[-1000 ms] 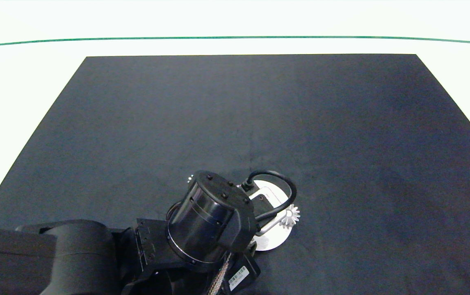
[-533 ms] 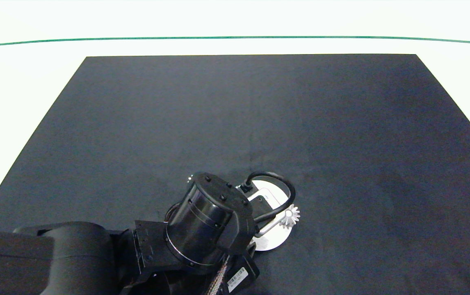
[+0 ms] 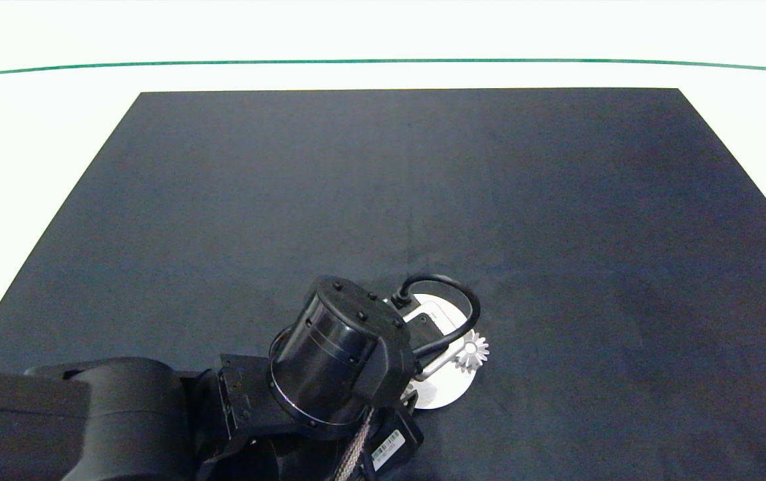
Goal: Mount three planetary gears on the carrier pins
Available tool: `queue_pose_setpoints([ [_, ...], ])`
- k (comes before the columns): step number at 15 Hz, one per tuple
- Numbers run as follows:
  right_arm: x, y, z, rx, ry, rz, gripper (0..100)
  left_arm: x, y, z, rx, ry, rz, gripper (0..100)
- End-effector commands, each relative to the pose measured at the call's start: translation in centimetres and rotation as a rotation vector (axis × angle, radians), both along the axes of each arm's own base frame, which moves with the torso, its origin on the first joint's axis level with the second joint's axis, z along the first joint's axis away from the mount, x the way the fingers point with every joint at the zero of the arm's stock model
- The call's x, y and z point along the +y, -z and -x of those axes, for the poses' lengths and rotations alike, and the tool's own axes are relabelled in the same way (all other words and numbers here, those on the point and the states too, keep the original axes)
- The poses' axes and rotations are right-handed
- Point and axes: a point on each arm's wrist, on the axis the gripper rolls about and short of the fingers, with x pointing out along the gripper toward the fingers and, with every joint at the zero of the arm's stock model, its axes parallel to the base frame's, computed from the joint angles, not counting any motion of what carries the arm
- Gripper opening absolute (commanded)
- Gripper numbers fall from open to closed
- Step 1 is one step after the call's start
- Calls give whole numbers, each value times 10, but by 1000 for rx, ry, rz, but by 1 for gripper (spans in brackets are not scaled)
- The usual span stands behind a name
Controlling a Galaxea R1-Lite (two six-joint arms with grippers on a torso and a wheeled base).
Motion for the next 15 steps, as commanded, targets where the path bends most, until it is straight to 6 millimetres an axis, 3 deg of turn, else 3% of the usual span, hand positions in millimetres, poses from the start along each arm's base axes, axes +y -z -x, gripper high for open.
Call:
queue_pose_setpoints([
  [1, 0, 0, 0, 4, 1, 3, 100, 0, 2, 0, 0, 0, -6, 0],
  [15, 0, 0, 0, 2, 1, 2, 100, -1, 5, 1, 8, 8, -7, 0],
])
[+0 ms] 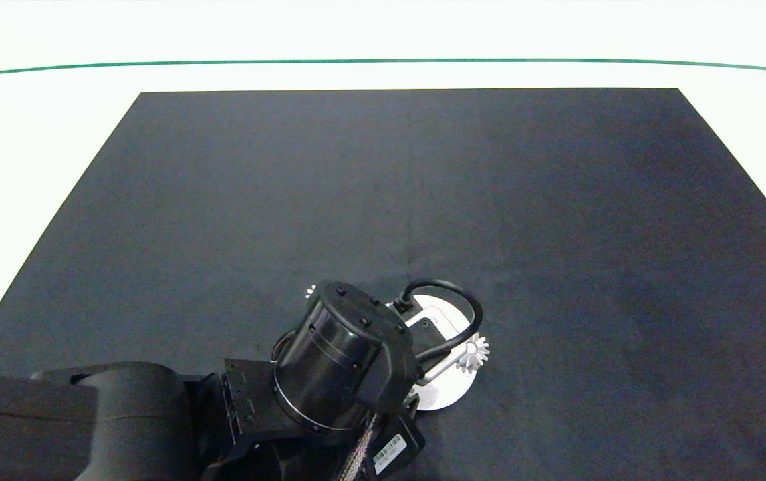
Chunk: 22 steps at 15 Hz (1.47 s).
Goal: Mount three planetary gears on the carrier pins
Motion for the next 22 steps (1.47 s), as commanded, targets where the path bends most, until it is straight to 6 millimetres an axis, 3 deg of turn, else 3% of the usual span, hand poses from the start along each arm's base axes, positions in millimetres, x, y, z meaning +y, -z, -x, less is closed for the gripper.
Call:
queue_pose_setpoints([
  [1, 0, 0, 0, 2, 1, 2, 100, 0, 1, 0, 1, -1, -3, 0],
  [22, 0, 0, 0, 2, 1, 2, 100, -2, 4, -1, 8, 21, 24, 0],
])
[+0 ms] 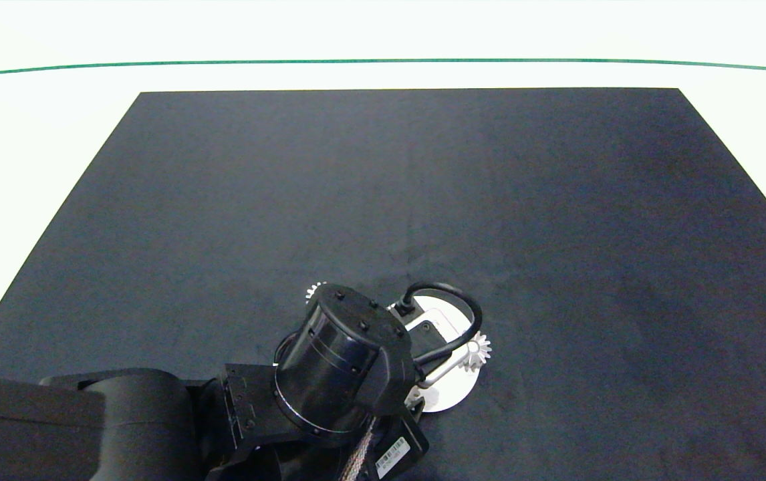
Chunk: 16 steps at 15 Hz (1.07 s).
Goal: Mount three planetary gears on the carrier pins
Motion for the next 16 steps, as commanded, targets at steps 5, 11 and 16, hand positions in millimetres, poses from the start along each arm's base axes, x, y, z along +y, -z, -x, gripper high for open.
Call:
queue_pose_setpoints([
  [5, 0, 0, 0, 2, 1, 2, 100, 0, 1, 0, 0, -1, -2, 0],
  [11, 0, 0, 0, 2, 1, 2, 100, 0, 1, 0, 1, -2, -1, 100],
  [16, 0, 0, 0, 2, 1, 2, 100, 1, -1, 0, -4, -1, 2, 100],
])
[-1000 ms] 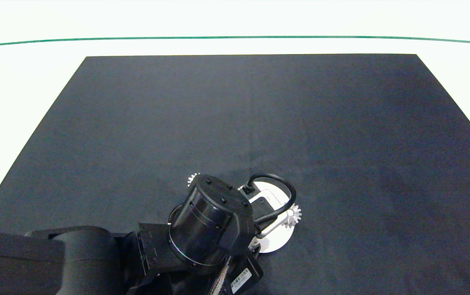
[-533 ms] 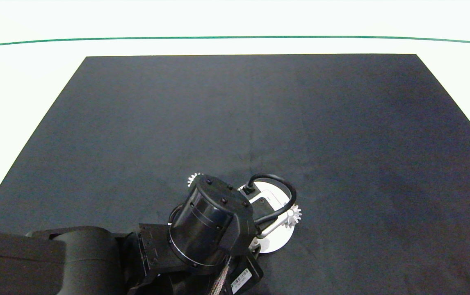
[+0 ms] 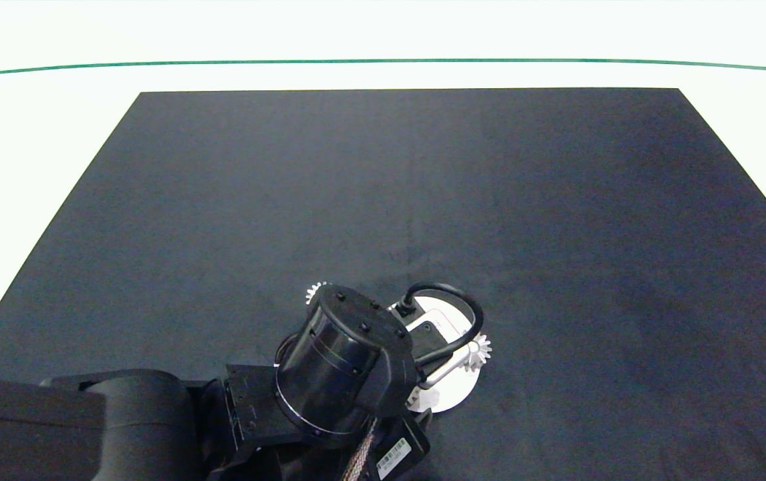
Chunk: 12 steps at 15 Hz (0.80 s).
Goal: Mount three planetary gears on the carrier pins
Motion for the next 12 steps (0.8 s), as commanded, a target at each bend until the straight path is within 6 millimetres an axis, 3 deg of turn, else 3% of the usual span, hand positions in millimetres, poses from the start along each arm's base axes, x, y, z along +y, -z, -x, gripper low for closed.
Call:
queue_pose_setpoints([
  [1, 0, 0, 0, 3, 1, 3, 100, 3, -3, 1, -7, 0, 3, 100],
  [7, 0, 0, 0, 3, -4, 1, 100, 23, -37, 7, -45, -22, 56, 100],
  [12, 0, 0, 0, 3, -4, 2, 100, 25, -56, -26, -84, -116, 97, 100],
])
